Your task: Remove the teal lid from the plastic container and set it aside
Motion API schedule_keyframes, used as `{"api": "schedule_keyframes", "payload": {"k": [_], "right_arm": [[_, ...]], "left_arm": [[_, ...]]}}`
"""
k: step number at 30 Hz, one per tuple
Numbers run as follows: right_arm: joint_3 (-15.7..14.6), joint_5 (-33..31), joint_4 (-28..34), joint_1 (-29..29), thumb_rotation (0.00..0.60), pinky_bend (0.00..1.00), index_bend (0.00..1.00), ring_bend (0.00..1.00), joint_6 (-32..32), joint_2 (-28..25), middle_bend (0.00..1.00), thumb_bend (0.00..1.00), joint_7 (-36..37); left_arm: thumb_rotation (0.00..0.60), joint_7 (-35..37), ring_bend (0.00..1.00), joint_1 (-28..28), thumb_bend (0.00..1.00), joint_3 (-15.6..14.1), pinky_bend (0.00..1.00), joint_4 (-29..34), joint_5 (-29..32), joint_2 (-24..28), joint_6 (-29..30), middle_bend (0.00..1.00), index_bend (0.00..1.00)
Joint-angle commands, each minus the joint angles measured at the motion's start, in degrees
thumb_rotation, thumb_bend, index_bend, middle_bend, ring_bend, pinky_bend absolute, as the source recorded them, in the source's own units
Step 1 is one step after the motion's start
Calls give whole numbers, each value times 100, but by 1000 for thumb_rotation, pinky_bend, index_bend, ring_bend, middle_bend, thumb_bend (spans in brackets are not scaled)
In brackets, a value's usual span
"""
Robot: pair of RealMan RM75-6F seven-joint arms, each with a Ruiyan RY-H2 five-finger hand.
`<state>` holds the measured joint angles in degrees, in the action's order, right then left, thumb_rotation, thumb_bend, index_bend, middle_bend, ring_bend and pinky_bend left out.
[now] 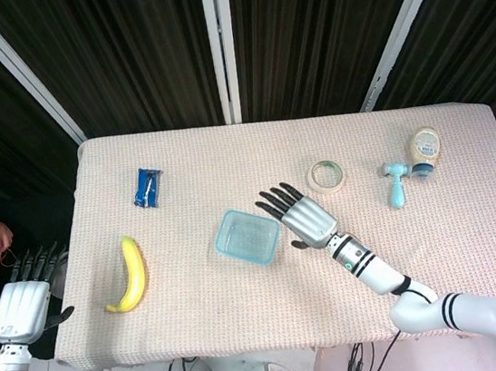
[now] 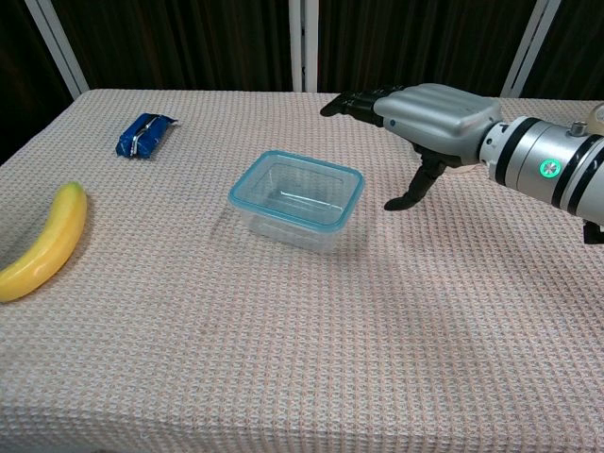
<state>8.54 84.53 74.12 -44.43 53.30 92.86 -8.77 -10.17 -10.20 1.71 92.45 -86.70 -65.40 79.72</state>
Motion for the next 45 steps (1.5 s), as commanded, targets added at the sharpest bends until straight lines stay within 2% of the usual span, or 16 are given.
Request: {"api": "schedule_keyframes", "payload": {"k": [1, 3, 6, 10, 15, 19, 26, 32, 36, 45], "right_arm": [[-79, 541, 401, -517, 600, 0, 0, 0, -437, -128, 72, 295, 1015], [-101, 764, 698, -746, 600, 0, 0, 0, -595, -306, 123, 488, 1380], [-80, 982, 919, -1026, 600, 0, 0, 10, -721, -431, 186, 689, 1647], [39, 826, 981, -1416, 600, 0, 0, 20, -1241, -367, 234, 841, 1441], [237, 166, 748, -1789, 600, 0, 0, 19, -1920, -38, 295, 897, 451], [284, -298, 677, -1878, 600, 0, 0, 19, -2034, 158, 298, 905, -201], [228, -1098, 556, -1931, 600, 0, 0, 19, -2076, 199, 314, 906, -1053], [227, -1930, 566, -1925, 600, 0, 0, 19, -1924, 12, 323, 906, -1531], [106, -2498, 710, -1846, 600, 0, 0, 19, -1775, -279, 326, 906, -1795], [-111, -3197, 965, -1572, 600, 0, 0, 19, -1502, -847, 333, 909, -1717]], "left_arm": [[600, -26, 0, 67, 0, -30, 0, 44, 14, 14, 82, 19, 56], [600, -37, 0, 131, 0, -50, 0, 69, 15, 16, 170, 18, 56], [600, -49, 0, 213, 0, -78, 0, 82, 19, 4, 273, 19, 55], [600, -53, 0, 268, 0, -93, 0, 94, 30, -12, 336, 19, 56], [600, -67, 0, 315, 0, -113, 0, 94, 8, -34, 392, 19, 56], [600, -12, 0, 354, 0, -123, 0, 49, 33, -56, 411, 19, 56], [600, 114, 0, 371, 0, -127, 0, -71, 49, -114, 386, 19, 56], [600, 189, 0, 364, 0, -124, 0, -164, 19, -153, 378, 19, 55], [600, 266, 0, 371, 0, -134, 0, -239, 30, -187, 351, 19, 55], [600, 298, 0, 266, 0, -105, 0, -321, 21, -251, 197, 19, 56]]}}
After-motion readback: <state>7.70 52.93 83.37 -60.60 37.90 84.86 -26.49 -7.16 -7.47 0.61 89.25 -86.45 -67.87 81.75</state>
